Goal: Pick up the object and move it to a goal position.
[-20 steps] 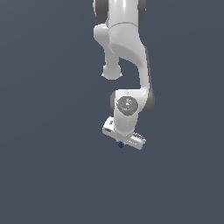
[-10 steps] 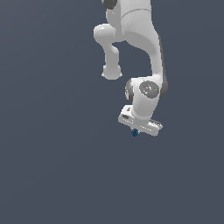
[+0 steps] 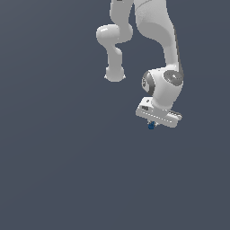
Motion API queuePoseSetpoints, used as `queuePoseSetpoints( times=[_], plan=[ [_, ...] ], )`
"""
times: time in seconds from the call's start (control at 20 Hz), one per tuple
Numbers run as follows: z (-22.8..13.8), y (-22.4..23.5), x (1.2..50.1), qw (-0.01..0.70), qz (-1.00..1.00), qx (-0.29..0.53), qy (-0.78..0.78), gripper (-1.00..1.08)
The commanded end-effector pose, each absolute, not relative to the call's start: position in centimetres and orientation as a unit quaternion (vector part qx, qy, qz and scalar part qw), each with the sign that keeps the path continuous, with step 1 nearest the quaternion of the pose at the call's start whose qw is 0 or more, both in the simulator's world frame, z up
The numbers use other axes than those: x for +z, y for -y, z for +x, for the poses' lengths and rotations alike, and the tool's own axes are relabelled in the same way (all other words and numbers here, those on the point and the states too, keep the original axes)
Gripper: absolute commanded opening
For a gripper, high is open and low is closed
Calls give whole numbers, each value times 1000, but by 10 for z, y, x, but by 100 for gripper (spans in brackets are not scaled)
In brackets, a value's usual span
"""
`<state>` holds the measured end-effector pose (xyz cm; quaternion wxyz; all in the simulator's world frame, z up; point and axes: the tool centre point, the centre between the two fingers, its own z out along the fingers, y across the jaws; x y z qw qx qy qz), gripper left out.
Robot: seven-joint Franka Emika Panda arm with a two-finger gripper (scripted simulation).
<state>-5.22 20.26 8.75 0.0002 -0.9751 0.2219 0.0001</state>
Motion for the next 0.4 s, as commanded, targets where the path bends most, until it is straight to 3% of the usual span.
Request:
queuePoseSetpoints(
  times=[0.0,0.35],
  plan=[
    [-61,-214,91,0,-975,0,-223,-100],
    [-67,-226,93,0,-975,0,-223,-100]
  ],
)
